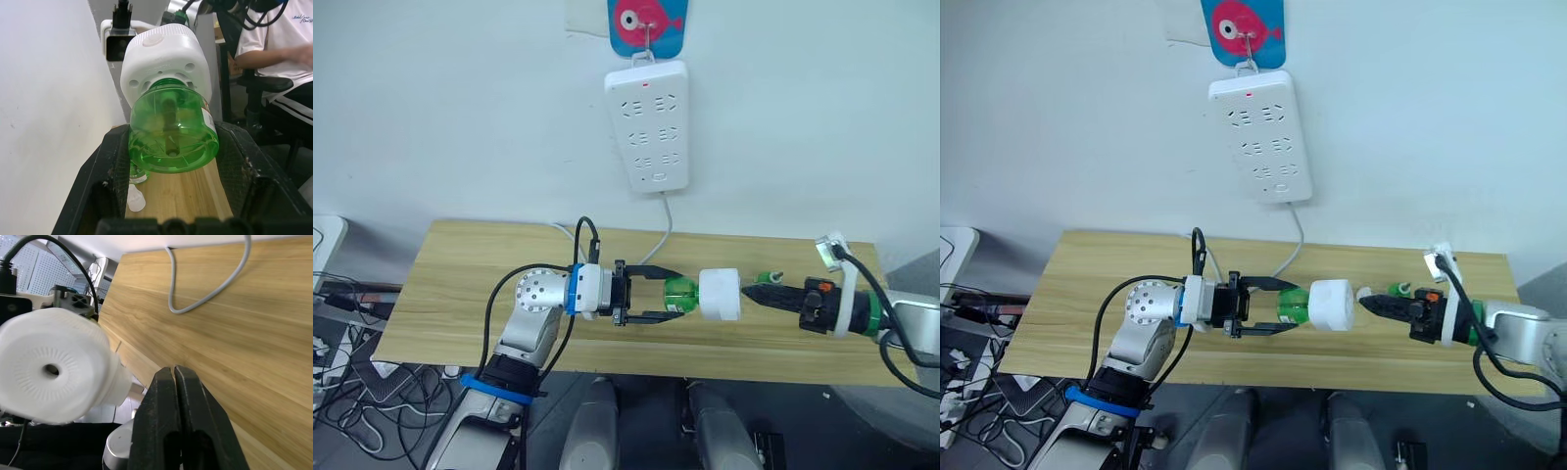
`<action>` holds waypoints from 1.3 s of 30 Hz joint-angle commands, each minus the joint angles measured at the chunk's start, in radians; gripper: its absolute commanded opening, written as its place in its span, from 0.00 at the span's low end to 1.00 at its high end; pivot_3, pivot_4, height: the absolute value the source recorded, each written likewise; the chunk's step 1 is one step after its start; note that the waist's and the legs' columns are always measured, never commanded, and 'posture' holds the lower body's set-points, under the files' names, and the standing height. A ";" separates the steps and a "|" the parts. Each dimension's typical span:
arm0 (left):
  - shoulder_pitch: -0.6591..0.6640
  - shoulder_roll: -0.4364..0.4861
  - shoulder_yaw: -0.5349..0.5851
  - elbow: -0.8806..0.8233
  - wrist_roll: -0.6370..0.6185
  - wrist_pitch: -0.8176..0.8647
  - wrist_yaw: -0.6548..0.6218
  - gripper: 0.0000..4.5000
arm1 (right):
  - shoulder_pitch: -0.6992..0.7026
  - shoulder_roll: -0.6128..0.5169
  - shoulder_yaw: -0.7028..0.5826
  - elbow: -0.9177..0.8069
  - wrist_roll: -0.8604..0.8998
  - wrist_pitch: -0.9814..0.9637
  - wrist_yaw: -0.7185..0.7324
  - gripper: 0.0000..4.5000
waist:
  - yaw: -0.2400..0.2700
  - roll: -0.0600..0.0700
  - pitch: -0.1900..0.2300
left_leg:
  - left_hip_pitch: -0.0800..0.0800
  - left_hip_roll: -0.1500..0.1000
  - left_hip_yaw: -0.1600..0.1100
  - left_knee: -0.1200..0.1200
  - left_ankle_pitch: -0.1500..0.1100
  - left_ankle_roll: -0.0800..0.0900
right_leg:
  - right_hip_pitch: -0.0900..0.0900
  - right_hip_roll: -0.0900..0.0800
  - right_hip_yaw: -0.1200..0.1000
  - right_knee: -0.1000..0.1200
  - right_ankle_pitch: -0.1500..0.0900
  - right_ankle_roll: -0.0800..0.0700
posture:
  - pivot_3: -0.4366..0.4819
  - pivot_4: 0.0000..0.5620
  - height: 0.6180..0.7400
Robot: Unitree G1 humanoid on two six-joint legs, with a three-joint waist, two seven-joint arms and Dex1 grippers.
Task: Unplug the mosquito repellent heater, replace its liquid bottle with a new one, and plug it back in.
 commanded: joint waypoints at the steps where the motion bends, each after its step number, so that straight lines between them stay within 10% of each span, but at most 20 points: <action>1: -0.001 -0.001 0.005 -0.043 -0.019 -0.001 0.002 0.49 | -0.018 0.024 -0.004 -0.041 0.028 0.031 -0.020 0.00 | 0.000 0.000 0.000 | 0.000 0.000 0.000 0.000 0.000 0.000 | 0.000 0.000 0.000 0.000 0.000 0.000 | 0.73 0.48 1.00; 39: -0.012 -0.019 -0.010 0.033 0.047 -0.067 0.022 0.49 | -0.025 -0.093 0.062 -0.260 0.461 -0.063 -0.190 0.00 | -0.002 0.000 0.000 | 0.000 0.000 0.000 0.000 0.000 0.000 | 0.000 0.000 0.000 0.000 0.000 0.000 | 0.70 0.52 1.00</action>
